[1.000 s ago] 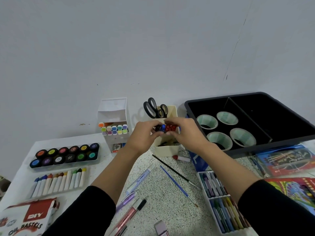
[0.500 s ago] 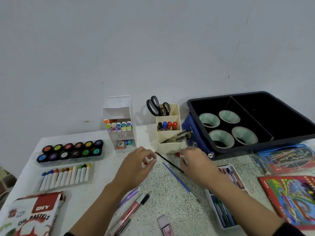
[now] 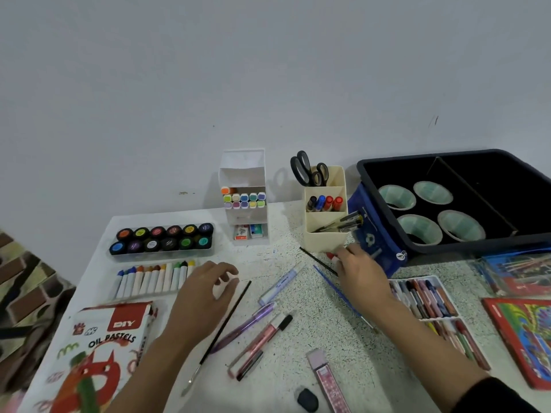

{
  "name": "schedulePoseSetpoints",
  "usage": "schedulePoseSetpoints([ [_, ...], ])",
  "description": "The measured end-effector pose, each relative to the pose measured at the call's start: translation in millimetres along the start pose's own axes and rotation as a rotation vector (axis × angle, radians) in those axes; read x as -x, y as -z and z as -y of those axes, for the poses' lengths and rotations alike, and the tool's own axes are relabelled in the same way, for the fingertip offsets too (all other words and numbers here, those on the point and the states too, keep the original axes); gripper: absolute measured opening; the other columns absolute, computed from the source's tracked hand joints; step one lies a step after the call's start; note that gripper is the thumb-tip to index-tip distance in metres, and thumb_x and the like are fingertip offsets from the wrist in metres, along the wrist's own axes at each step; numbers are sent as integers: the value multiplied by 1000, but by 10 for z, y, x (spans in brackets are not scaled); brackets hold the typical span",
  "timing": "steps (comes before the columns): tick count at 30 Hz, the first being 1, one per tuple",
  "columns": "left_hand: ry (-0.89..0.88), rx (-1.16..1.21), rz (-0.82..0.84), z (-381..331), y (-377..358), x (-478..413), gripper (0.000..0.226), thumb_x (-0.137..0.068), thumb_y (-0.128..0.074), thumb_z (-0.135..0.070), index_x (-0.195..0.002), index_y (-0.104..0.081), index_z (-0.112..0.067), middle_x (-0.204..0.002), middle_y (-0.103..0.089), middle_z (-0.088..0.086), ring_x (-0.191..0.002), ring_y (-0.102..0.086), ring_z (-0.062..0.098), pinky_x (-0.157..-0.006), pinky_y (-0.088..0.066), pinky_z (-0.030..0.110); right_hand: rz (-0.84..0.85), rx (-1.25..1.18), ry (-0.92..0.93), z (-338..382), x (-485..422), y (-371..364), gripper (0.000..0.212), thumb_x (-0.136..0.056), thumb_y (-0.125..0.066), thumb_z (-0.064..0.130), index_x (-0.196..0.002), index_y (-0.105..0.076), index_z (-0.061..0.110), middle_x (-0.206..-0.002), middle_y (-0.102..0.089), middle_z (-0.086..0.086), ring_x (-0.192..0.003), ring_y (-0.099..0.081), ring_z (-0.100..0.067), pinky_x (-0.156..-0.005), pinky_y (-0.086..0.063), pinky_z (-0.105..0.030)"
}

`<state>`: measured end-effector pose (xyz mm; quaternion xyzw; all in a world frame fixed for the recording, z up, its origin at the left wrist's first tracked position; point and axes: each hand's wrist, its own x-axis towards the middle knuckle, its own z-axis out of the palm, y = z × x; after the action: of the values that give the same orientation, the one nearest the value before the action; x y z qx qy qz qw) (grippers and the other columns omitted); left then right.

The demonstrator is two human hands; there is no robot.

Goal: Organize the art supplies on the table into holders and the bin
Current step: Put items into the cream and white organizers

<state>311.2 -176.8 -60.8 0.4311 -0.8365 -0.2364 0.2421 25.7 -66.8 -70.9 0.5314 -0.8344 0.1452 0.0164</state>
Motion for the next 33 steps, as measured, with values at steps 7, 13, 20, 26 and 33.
schedulePoseSetpoints([
  [7, 215, -550, 97, 380, 298, 44, 48, -103, -41, -41, -147, -44, -24, -155, -40, 4, -143, -34, 29, -114, -24, 57, -49, -359, 65, 447, 124, -63, 32, -100, -53, 13, -131, -58, 14, -103, -52, 1, -83, -55, -16, -69, -51, -33],
  [13, 232, -653, 315, 412, 96, 183, 81, -95, 7, -53, -156, -26, -14, -164, -23, 7, -152, -18, 29, -113, -20, 63, -23, -560, 106, 748, 172, -89, 27, -102, -54, 15, -126, -62, 22, -98, -52, 11, -85, -55, -1, -68, -41, -10],
  [20, 217, -605, 387, 34, -82, 165, 75, -94, 14, -49, -159, -4, -15, -167, 2, 5, -154, 5, 31, -115, -18, 62, 19, -617, 140, 852, 220, -116, 30, -100, -56, 15, -126, -63, 28, -99, -54, 14, -88, -55, -2, -77, -48, -22],
  [26, 151, -449, 458, -380, -340, 103, 67, -107, -29, -31, -158, 11, -13, -166, 18, 3, -151, 21, 27, -119, -15, 56, 9, -712, 140, 905, 166, -85, 29, -99, -57, 14, -123, -62, 31, -93, -55, 14, -88, -56, -6, -70, -41, -14],
  [33, 123, -379, 306, -166, -50, 97, 53, -108, -20, -37, -158, -7, -30, -167, 4, -10, -153, 5, 19, -118, -14, 54, 72, -835, 151, 1154, 25, -171, 36, -100, -56, 12, -128, -57, 34, -93, -58, 4, -87, -59, -11, -71, -53, -31],
])
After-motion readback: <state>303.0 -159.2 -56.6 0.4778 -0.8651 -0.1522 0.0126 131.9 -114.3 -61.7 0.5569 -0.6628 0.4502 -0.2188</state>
